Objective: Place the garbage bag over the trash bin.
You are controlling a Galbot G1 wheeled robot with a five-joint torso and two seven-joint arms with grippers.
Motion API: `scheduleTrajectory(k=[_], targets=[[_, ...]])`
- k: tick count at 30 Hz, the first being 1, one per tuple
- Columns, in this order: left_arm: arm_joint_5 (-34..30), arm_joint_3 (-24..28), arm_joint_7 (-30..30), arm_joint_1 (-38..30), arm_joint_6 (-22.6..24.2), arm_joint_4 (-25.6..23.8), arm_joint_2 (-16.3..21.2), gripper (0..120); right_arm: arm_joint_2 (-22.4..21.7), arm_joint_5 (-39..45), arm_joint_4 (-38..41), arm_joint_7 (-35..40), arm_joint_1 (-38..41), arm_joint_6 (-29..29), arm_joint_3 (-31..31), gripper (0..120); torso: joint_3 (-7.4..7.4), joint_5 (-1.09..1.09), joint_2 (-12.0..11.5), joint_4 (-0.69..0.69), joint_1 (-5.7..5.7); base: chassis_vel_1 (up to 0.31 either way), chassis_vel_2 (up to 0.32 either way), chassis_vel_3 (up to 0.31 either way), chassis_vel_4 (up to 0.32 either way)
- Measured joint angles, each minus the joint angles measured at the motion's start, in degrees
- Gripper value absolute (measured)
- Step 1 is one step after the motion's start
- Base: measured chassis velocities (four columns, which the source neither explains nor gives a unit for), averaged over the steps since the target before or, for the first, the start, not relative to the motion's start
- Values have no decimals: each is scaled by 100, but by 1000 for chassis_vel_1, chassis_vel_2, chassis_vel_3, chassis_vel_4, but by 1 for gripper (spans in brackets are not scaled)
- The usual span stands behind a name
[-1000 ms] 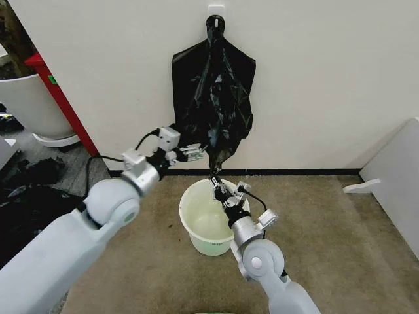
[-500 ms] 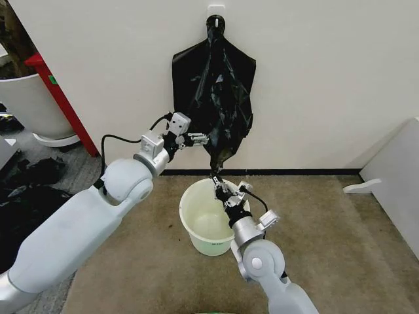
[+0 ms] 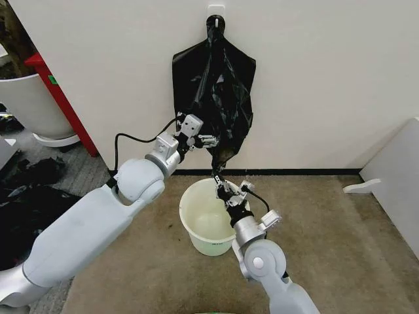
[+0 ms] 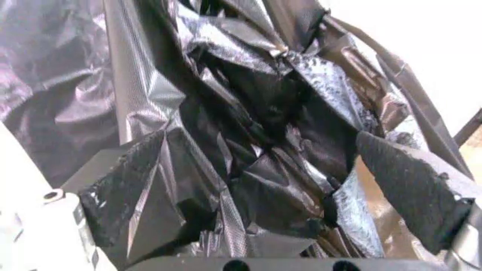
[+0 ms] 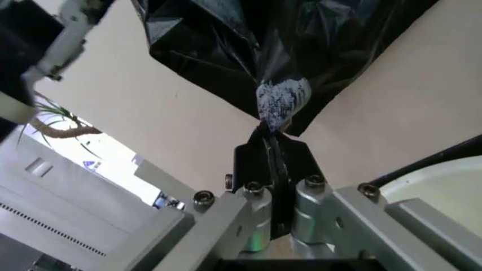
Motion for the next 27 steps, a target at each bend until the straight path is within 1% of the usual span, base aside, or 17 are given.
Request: scheduleTrajectory(k=[6,8,11,17,21,24,27], targets=[[-55,-146,-35,132,376,-456,203,100,11,-47,8,-17,-23,6,59,0,0,0,0,1,0,0,0,0,0],[-70,-161,-39,149,408,-497,219,100,13,-48,7,-17,-21,6,60,0,0,0,0,1,0,0,0,0,0],[-148,-237,-54,254,527,-699,290,100,27,-61,6,-19,-23,6,60,0,0,0,0,0,0,0,0,0,0],[-202,-387,-51,496,570,-957,404,100,38,-94,5,-23,-66,6,32,0,-1,-1,0,1,0,0,0,0,0],[-191,-378,-59,547,555,-845,373,100,46,-98,-11,-27,-49,5,5,0,0,0,0,1,0,0,0,0,0],[-153,-293,-64,470,541,-717,285,100,57,-98,-13,-27,-30,4,-8,0,0,0,0,0,0,0,0,0,0],[-17,-146,-75,336,491,-473,121,100,52,-98,-7,-27,-46,4,-8,0,0,0,0,0,0,0,0,0,0]])
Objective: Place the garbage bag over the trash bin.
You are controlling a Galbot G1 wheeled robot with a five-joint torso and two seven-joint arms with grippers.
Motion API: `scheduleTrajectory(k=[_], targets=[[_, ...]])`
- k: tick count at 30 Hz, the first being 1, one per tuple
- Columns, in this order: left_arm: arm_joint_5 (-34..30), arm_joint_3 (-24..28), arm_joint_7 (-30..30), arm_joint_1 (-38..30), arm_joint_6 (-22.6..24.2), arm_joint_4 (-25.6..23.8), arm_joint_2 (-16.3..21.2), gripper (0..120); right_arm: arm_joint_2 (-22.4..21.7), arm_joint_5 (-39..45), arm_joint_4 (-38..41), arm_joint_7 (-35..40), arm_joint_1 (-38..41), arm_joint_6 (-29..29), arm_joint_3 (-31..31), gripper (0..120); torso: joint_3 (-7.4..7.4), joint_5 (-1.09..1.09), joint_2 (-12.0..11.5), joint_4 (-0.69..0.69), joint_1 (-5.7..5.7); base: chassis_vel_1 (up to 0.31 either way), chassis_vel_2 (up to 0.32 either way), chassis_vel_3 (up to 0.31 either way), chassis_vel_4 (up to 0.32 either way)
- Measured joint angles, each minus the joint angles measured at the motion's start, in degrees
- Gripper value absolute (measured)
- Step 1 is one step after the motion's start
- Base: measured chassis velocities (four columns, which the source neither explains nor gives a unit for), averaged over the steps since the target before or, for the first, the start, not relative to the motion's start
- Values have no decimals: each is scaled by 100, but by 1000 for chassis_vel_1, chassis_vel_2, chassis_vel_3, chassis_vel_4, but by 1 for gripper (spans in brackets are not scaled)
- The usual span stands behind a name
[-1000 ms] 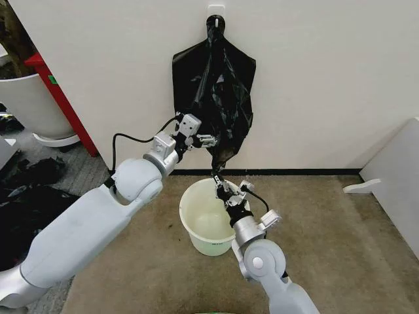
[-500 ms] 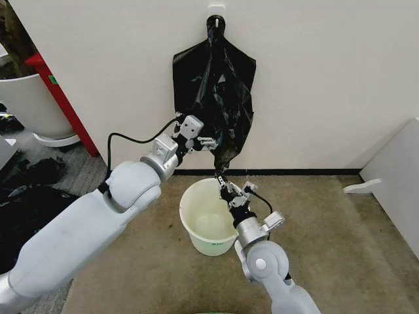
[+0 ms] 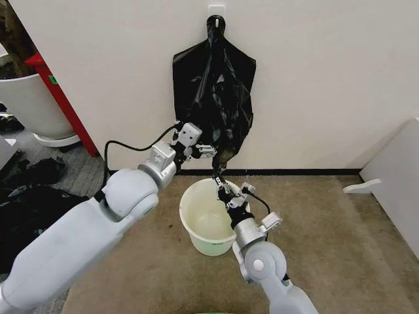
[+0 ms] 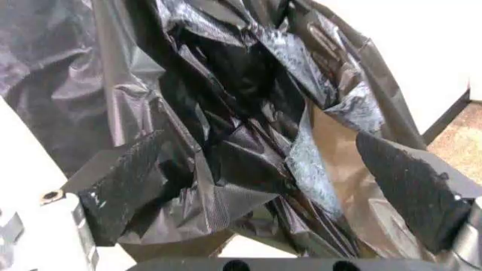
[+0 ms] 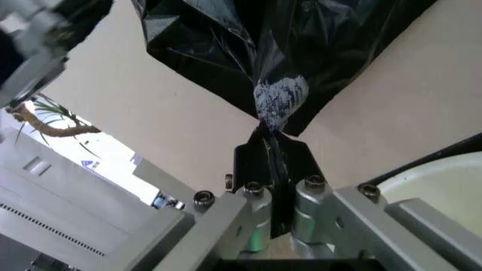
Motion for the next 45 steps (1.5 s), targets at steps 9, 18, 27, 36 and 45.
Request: scheduleTrajectory(k=[9,18,27,36,45], targets=[[22,356,-178,-306,-8,335,-305,100,-27,2,61,-18,-30,0,50,0,0,0,0,0,0,0,0,0,0],[89,581,-238,-594,36,581,-574,77,-41,-7,84,-41,-90,9,72,0,0,0,0,0,0,0,0,0,0],[86,645,-308,-693,132,642,-649,47,-32,-16,87,-43,-88,9,73,0,0,0,0,0,0,0,0,0,0],[38,598,-436,-621,302,621,-555,14,-71,-18,111,-50,-116,12,126,0,0,0,0,0,0,0,0,0,0],[-22,383,-508,-474,293,506,-388,0,-62,-60,106,-79,-147,18,130,0,0,-1,0,0,0,0,0,0,0]])
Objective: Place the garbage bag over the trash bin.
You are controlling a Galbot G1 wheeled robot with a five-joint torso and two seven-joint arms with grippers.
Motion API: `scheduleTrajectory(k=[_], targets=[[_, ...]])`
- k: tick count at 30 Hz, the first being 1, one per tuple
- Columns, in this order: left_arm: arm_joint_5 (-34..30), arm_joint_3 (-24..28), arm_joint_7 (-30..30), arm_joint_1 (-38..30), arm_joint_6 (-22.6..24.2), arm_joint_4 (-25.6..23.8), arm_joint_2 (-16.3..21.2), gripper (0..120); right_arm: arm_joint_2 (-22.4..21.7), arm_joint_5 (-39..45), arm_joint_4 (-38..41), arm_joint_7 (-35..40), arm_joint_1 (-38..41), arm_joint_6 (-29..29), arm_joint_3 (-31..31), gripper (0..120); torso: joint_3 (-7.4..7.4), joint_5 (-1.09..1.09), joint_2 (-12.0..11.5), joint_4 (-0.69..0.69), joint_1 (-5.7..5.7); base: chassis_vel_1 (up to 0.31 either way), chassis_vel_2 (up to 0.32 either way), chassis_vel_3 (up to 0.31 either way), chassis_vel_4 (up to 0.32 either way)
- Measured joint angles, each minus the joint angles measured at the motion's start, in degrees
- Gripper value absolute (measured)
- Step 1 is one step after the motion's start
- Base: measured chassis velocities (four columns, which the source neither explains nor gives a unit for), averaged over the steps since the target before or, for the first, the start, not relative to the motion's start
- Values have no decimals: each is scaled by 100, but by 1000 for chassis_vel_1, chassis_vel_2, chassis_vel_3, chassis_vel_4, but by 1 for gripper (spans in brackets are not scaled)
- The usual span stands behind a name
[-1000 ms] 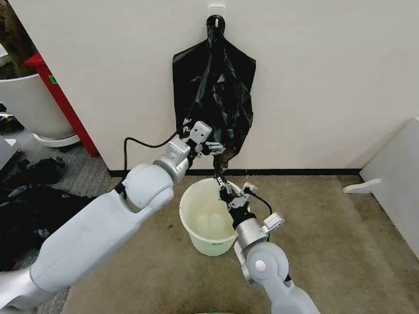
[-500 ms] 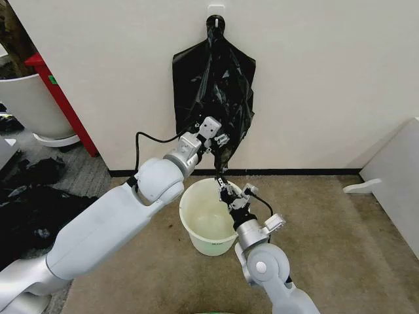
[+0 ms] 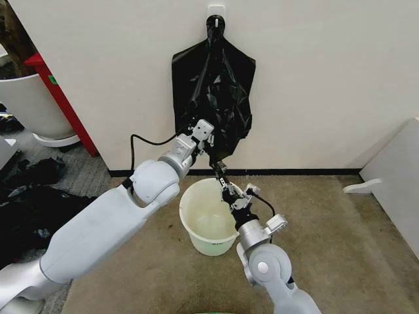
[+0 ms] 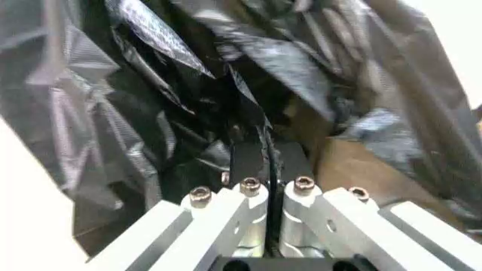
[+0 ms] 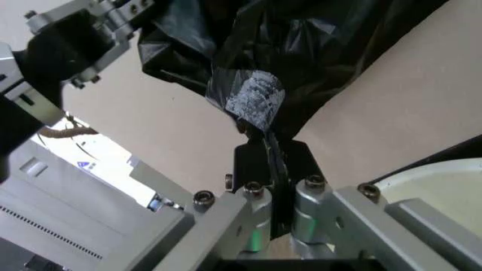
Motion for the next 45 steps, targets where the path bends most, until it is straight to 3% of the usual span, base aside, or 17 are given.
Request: scheduleTrajectory(k=[17,27,39,45], targets=[[-561,-1124,-468,579,-351,-593,583,0,-15,-169,-51,-57,-34,22,83,0,0,0,0,1,0,0,0,0,0],[-915,-1538,-678,1005,-543,-765,593,0,-51,-659,32,-128,-135,58,185,1,0,0,0,1,0,0,0,0,0],[-1406,-1523,-900,865,-799,-694,396,0,-225,-2109,309,-298,-706,360,327,45,0,2,0,0,0,0,0,0,0],[-1423,-1454,-884,810,-798,-662,381,0,-590,-2021,1331,237,-732,136,403,70,0,0,0,0,0,0,0,0,0]])
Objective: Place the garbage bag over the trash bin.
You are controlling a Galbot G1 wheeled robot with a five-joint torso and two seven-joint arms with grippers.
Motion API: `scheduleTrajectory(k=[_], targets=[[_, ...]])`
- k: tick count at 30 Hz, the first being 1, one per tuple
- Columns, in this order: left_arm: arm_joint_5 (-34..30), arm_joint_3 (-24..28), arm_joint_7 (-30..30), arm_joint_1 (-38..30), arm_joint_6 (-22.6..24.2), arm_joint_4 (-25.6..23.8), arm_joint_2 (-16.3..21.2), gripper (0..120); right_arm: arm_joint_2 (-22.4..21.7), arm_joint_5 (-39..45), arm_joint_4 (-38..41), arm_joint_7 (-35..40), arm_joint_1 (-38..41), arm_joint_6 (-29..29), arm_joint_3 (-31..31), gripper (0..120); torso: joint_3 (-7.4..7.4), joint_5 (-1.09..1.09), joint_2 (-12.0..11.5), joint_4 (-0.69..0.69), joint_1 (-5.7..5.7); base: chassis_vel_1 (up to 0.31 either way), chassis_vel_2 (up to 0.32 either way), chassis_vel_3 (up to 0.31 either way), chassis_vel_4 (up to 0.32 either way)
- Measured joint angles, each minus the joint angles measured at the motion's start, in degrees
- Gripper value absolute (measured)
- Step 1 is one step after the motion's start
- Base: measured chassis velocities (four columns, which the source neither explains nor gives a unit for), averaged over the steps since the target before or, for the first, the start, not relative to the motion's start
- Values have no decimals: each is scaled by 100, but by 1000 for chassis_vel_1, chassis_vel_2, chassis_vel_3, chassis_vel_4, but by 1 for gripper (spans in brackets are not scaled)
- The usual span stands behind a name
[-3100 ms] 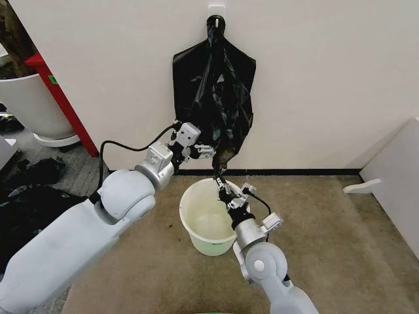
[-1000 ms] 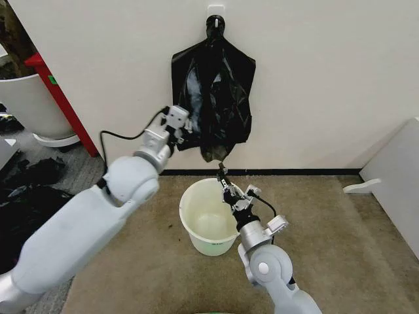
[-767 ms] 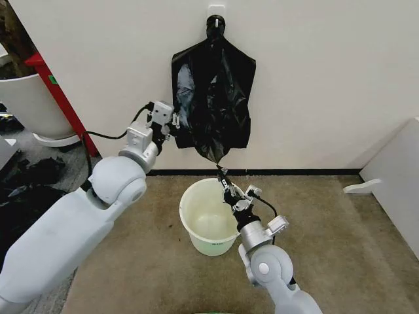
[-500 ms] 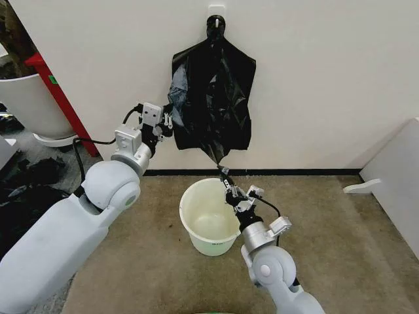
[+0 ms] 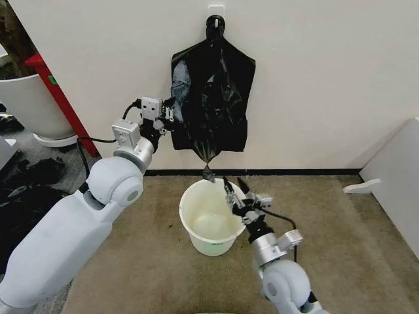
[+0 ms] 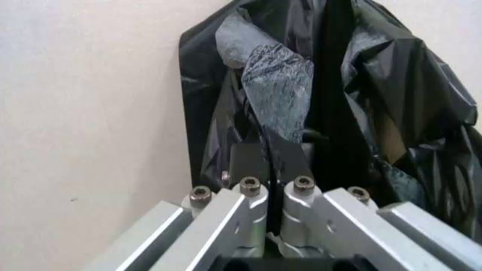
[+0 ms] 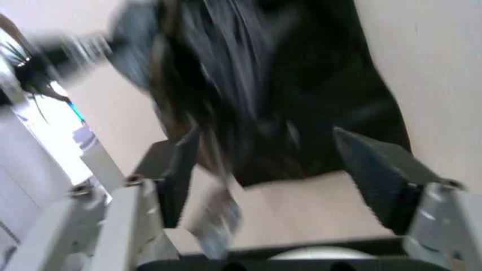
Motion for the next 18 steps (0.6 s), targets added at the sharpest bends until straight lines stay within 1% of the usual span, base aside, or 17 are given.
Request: scheduleTrajectory(k=[1,2,4,5,6,8,9,12,16,18], targets=[[0,4,1,4,2,0,-4,0,-125,95,201,93,44,-79,15,73,0,-1,0,0,0,0,0,0,0],[0,4,1,4,2,0,-4,0,-125,95,201,93,44,-79,15,73,0,-1,0,0,0,0,0,0,0],[1,4,2,18,11,0,-4,0,-351,226,467,193,159,-210,57,82,0,2,0,0,0,0,0,0,0],[1,2,5,24,15,0,-3,0,-468,264,581,221,255,-296,90,85,0,-1,0,0,0,0,0,0,0],[2,0,5,27,16,1,2,0,-546,281,643,227,334,-353,112,90,0,0,0,0,0,0,0,0,0],[-10,-6,7,33,13,3,13,0,-782,292,750,227,598,-522,129,96,0,2,0,0,0,0,0,0,0],[-10,-6,7,33,13,3,13,0,-782,292,750,227,598,-522,129,96,0,2,0,0,0,0,0,0,0],[-262,-21,58,40,-176,-1,33,0,-1181,252,826,224,1104,-854,7,100,0,0,0,1,0,0,0,0,0],[-563,-77,113,68,-272,-65,105,0,-1555,159,674,222,1787,-1031,-304,100,1,1,0,1,0,0,0,0,0],[-600,-81,107,69,-272,-75,111,0,-1577,145,654,225,1856,-1053,-341,100,1,1,0,1,0,0,0,0,0]])
